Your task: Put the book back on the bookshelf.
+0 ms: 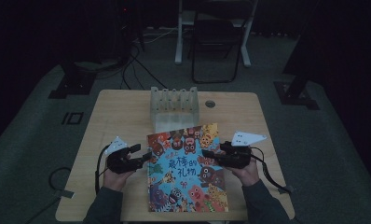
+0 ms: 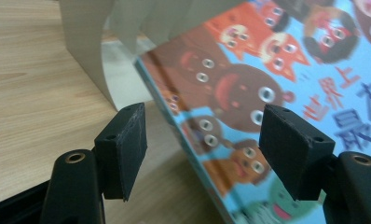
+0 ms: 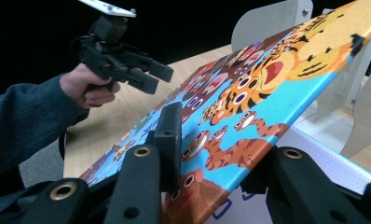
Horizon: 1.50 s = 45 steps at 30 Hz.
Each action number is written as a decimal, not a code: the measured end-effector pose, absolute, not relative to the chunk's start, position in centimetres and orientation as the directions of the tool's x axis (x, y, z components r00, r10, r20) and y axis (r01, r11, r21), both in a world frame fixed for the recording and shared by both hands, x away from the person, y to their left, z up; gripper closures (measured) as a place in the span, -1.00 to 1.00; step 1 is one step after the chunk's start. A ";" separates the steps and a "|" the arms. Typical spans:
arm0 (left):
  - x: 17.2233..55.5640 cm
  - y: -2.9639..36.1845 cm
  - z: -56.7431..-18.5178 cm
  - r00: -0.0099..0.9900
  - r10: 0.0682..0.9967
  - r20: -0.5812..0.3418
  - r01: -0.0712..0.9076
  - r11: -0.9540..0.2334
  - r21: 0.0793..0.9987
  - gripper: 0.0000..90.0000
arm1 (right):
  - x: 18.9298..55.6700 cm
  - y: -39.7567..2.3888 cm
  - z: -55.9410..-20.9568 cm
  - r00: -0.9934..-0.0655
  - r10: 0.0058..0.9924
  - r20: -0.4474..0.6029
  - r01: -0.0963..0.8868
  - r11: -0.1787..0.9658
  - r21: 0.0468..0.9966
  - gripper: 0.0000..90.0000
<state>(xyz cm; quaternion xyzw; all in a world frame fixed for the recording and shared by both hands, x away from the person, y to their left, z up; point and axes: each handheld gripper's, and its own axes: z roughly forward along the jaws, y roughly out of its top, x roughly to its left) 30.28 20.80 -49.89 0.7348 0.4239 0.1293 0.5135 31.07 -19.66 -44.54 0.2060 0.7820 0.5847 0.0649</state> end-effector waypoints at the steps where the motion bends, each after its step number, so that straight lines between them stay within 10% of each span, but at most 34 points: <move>1: 30.6 20.9 -49.9 0.610 0.751 -0.251 0.492 -0.111 0.863 -0.28 | 31.1 -19.7 -44.5 -0.907 0.398 0.139 0.246 0.231 0.941 0.47; 45: 34.0 19.3 -49.4 0.717 0.619 -0.321 0.496 -0.129 0.859 -0.62 | 30.6 -20.8 -44.9 -0.927 0.359 0.105 0.186 0.200 0.962 0.48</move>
